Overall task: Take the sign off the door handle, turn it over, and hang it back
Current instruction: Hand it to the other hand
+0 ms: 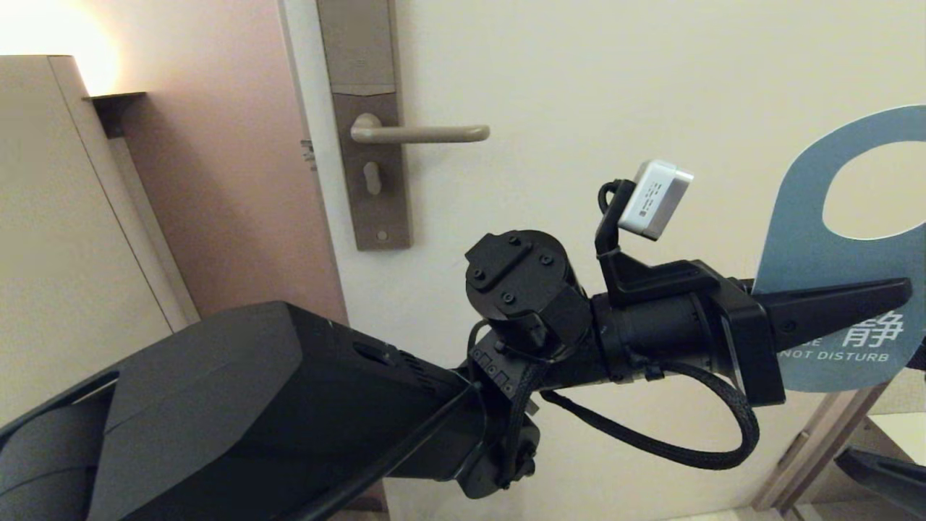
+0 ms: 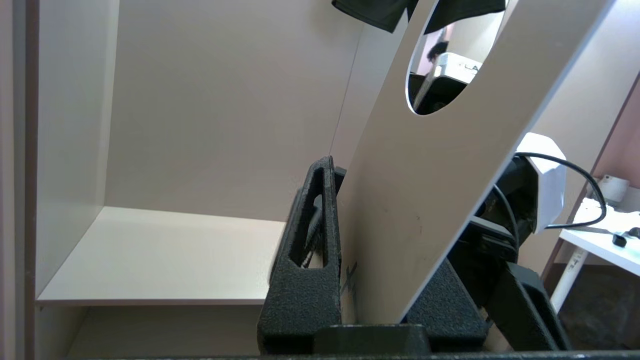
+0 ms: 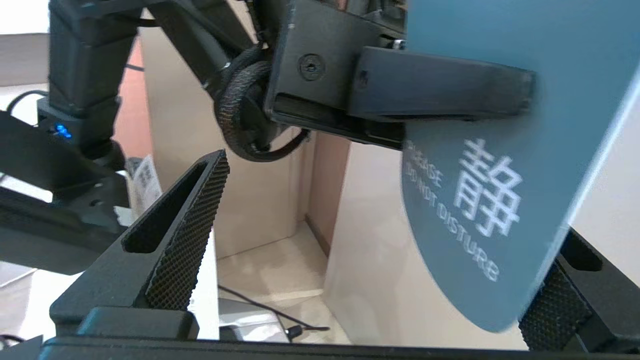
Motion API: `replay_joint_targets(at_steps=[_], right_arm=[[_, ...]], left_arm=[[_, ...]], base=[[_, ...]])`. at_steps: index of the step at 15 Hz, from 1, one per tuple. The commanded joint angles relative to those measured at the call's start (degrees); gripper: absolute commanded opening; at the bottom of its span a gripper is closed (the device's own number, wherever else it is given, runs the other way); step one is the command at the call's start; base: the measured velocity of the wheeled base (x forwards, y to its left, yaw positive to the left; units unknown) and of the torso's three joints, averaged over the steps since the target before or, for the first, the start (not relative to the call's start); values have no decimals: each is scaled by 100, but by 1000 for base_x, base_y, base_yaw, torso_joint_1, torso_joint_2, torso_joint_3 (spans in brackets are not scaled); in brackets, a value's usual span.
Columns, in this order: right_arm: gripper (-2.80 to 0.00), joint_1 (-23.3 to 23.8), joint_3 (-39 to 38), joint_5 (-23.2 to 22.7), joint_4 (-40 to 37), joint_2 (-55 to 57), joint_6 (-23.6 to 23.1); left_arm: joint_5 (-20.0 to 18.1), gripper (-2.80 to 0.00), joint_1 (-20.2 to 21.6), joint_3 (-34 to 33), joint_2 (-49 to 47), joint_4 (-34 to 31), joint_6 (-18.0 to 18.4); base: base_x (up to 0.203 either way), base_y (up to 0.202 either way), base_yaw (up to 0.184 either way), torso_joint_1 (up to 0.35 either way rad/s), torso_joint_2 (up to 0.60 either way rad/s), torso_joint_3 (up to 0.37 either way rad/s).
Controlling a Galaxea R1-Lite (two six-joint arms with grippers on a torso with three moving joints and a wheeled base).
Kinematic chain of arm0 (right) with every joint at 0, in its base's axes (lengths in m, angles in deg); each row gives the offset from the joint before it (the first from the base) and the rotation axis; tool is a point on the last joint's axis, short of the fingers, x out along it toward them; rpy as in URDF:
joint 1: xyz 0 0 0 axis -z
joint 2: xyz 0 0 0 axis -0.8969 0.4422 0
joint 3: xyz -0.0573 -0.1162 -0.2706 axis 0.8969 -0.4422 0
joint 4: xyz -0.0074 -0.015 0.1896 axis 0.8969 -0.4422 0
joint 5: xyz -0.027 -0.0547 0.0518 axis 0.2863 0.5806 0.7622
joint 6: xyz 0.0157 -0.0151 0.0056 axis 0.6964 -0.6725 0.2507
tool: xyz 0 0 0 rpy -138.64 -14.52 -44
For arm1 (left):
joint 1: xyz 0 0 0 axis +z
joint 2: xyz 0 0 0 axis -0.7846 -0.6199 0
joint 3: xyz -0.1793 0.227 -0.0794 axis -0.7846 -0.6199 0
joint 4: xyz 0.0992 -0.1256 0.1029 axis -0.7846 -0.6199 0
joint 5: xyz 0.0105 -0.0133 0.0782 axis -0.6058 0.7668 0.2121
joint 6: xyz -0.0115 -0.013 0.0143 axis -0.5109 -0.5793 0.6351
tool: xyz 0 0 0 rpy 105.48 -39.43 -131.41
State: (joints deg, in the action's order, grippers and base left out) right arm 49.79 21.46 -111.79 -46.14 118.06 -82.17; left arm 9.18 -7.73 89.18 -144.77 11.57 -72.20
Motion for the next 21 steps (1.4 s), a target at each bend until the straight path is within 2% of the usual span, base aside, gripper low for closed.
replay_joint_targets(at_steps=[1,21], right_arm=[[0,-125,-5,-26,14,30,-6],[0,-186,99,-8,260,314,-15]], left_arm=[[-23,-280,-9,4,22,46,-26],[4,-280,0,-4,22,134,-43]], base=[[0,0,0,0,0,0],[0,0,0,0,0,0]])
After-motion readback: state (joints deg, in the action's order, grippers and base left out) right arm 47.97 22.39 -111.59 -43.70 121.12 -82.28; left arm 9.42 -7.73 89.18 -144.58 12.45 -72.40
